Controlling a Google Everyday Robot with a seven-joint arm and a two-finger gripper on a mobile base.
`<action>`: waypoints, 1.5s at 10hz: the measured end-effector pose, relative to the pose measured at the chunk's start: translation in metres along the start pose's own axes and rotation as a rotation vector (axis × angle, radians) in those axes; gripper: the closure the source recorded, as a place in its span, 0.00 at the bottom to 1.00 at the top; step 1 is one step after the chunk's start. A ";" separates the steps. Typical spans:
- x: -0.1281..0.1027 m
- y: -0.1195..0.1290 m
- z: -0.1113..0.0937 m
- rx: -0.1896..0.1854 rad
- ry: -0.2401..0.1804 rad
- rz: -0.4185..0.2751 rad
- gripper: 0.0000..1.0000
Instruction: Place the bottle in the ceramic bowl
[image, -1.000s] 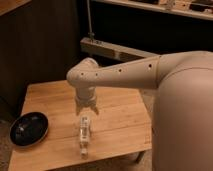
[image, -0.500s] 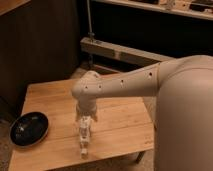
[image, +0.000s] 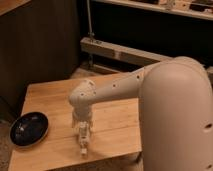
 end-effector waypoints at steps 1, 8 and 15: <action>0.001 0.004 0.014 0.006 0.012 -0.015 0.35; 0.004 0.017 0.031 0.084 0.018 -0.062 0.69; 0.007 0.026 0.042 0.078 0.065 -0.113 1.00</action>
